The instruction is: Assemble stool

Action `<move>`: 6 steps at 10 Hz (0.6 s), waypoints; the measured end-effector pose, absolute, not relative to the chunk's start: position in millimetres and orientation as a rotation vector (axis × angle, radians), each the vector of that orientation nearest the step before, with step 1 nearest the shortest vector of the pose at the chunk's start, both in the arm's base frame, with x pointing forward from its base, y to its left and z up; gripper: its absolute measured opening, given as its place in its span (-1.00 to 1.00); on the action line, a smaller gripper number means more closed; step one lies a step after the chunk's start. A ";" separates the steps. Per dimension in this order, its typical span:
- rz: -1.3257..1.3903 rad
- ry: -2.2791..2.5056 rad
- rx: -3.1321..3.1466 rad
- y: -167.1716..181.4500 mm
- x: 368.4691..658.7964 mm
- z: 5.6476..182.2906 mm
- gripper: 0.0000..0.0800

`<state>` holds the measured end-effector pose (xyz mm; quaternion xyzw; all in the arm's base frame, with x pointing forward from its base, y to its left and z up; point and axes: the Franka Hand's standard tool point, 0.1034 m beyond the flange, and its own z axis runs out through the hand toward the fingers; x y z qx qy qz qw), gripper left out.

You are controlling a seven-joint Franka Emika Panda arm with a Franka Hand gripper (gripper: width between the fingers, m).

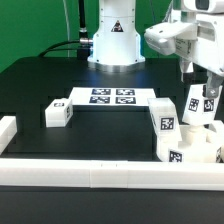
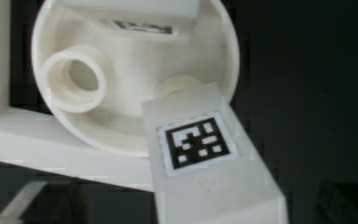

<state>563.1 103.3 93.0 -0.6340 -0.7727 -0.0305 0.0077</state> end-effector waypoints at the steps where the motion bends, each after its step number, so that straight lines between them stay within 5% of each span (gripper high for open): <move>1: -0.094 -2.414 -1.979 104.3 562.8 91.0 0.62; 4: -0.085 -2.398 -1.988 104.3 560.8 86.3 0.58; 5: -0.084 -2.395 -1.990 104.2 560.6 85.7 0.15; 6: -0.083 -2.394 -1.990 104.0 560.4 85.3 0.15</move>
Offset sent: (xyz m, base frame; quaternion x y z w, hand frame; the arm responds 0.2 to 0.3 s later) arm 0.0050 0.0038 -0.0027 -0.0036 -0.0052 -0.0038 1.0000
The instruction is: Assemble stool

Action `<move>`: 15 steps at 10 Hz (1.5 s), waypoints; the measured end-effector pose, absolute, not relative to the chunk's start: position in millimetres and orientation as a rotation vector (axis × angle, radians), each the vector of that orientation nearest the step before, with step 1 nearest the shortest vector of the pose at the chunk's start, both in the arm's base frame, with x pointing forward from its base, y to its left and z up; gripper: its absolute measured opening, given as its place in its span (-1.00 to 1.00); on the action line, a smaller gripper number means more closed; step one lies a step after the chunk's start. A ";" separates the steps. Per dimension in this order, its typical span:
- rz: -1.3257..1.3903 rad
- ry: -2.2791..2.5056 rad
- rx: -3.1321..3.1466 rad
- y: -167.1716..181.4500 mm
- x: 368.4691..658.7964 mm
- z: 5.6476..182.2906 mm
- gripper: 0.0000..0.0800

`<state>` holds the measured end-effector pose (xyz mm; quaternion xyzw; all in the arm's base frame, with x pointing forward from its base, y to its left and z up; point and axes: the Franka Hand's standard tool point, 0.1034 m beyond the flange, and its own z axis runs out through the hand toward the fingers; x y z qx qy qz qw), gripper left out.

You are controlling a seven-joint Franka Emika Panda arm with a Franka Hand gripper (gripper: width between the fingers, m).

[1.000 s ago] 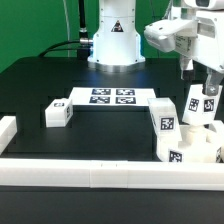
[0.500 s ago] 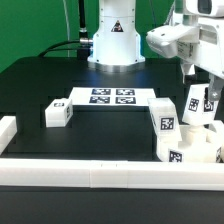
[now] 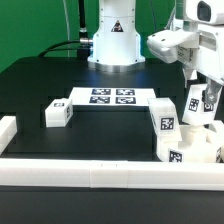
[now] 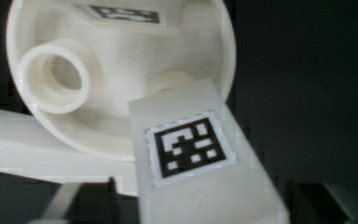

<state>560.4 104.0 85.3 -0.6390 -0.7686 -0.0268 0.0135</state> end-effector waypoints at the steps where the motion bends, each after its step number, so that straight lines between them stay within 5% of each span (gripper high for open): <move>1: -0.083 -2.393 -1.992 103.5 560.6 85.3 -0.15; 5: -0.083 -2.389 -1.996 102.3 560.7 85.2 -0.15; 15: 0.049 -1.520 -2.654 91.8 564.3 85.3 -0.15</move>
Offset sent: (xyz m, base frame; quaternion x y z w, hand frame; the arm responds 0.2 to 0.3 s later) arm 0.0000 0.0000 0.0000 0.0000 0.0000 0.0000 1.0000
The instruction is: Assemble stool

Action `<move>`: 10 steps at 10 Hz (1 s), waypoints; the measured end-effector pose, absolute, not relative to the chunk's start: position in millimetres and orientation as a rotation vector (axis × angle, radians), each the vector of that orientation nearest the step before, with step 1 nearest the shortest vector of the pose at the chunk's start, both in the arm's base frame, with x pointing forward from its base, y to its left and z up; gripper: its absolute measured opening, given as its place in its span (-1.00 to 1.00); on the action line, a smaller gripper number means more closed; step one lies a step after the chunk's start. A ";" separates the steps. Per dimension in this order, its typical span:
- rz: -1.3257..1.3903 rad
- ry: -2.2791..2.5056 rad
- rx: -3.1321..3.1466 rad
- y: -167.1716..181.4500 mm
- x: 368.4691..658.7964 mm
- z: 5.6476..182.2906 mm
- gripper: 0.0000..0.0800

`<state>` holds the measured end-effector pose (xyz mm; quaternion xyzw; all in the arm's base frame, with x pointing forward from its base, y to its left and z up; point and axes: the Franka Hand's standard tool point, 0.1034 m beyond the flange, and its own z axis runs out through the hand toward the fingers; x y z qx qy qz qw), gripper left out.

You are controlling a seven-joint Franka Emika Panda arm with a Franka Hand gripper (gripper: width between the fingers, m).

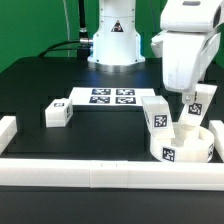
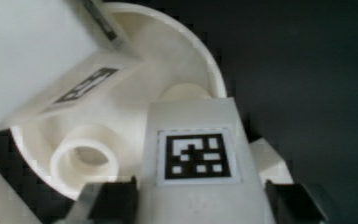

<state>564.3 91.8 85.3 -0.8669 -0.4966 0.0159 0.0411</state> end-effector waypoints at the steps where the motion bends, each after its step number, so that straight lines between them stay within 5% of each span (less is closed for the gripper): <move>1: 0.054 -1.403 -2.716 91.9 563.9 85.1 -0.15; 10: 0.085 -0.501 -2.994 96.9 563.3 85.1 -0.15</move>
Offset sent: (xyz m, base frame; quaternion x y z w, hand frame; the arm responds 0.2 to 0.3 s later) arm -0.0017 0.0013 -0.0030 0.0086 0.0177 0.2162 0.9761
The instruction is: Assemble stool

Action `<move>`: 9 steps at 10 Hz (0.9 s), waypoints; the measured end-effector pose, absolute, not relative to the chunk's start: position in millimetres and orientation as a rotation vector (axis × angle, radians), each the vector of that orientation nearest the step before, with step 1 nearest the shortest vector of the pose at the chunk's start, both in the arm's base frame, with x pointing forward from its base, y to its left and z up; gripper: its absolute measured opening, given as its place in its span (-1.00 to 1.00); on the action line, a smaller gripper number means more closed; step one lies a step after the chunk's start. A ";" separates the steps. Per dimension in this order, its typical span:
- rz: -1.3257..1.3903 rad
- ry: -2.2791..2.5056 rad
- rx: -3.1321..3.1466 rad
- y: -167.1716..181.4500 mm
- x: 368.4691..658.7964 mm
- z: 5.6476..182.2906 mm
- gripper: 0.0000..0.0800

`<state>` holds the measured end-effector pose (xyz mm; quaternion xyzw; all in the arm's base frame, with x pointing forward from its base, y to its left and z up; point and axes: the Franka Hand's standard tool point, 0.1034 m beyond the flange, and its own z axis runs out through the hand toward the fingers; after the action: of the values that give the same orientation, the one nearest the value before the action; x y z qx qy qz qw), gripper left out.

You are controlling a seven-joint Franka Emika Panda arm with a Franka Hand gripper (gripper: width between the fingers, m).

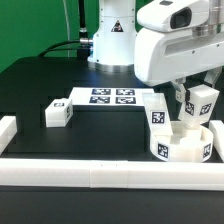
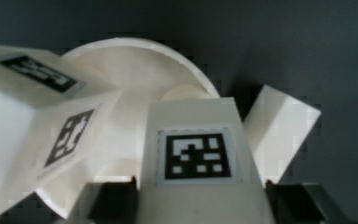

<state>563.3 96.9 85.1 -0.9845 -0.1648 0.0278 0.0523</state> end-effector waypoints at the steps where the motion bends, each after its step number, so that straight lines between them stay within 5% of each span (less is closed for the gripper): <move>1: 0.088 -0.428 -3.006 97.5 563.2 85.1 -0.15; 9: 0.114 0.419 -2.982 110.6 561.6 85.5 -0.15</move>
Offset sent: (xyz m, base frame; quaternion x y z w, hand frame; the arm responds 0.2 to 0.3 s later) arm -0.0044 -0.0023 -0.0016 -0.0083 0.0044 0.1988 0.9800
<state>561.6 110.6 85.5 -0.9875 0.1389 0.0377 0.0640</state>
